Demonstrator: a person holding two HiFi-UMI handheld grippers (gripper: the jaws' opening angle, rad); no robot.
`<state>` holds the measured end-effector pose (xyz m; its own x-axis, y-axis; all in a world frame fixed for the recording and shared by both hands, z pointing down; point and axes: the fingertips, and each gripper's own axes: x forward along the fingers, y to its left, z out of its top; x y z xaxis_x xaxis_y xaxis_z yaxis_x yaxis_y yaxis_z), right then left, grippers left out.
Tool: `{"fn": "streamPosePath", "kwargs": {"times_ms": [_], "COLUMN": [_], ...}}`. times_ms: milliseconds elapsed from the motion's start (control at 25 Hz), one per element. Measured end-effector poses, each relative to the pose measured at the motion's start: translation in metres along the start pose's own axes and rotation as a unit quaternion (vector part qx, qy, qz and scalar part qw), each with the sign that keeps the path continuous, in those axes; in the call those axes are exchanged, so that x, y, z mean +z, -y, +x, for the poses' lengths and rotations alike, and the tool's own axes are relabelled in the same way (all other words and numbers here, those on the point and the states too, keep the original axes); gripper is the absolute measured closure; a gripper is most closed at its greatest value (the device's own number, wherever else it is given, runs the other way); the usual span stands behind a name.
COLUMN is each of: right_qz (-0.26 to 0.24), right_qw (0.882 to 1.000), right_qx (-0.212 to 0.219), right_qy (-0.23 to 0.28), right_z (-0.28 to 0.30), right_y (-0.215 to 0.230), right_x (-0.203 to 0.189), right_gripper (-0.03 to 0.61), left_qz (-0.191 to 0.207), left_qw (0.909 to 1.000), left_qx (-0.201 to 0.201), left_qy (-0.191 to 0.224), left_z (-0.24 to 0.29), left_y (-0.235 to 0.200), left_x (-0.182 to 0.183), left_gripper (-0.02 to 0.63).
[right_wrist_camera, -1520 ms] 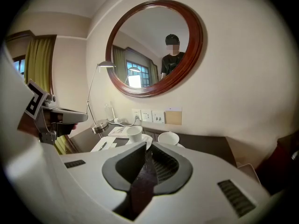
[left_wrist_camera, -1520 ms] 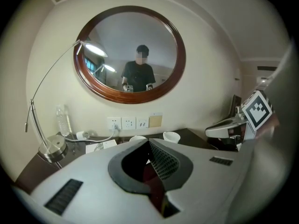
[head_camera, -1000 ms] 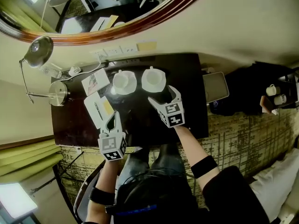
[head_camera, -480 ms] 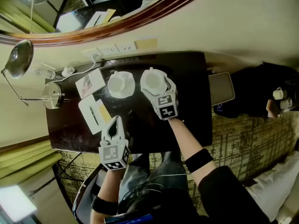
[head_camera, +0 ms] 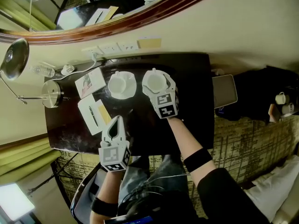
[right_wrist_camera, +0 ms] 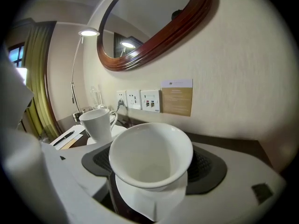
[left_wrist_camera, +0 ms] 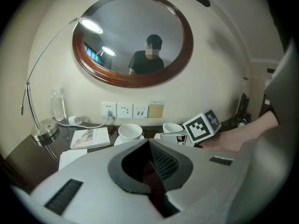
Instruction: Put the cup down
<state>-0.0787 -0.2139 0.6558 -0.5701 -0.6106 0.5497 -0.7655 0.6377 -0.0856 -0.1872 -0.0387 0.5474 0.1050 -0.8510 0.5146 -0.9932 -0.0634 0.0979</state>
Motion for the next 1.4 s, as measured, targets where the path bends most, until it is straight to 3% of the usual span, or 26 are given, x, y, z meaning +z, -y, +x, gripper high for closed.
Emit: {"fn": "streamPosePath", "kwargs": {"times_ms": [440, 800, 1400], "right_qz": [-0.009, -0.011, 0.014], "right_qw": [1.000, 0.999, 0.998], "right_qx": [-0.003, -0.017, -0.065], "right_qy": [0.020, 0.043, 0.015], "right_z": [-0.005, -0.051, -0.122], "right_y": [0.003, 0.029, 0.103], "right_x": [0.005, 0.010, -0.059], "right_gripper": [0.144, 0.143, 0.143], "left_qz": [0.008, 0.010, 0.026], "left_qw": [0.9999, 0.9999, 0.9988], "left_qx": [0.008, 0.002, -0.033], "left_qy": [-0.009, -0.012, -0.027], "left_z": [0.000, -0.003, -0.001], "left_y": [0.004, 0.020, 0.068], "left_x": [-0.007, -0.006, -0.025], "left_gripper": [0.614, 0.614, 0.614]}}
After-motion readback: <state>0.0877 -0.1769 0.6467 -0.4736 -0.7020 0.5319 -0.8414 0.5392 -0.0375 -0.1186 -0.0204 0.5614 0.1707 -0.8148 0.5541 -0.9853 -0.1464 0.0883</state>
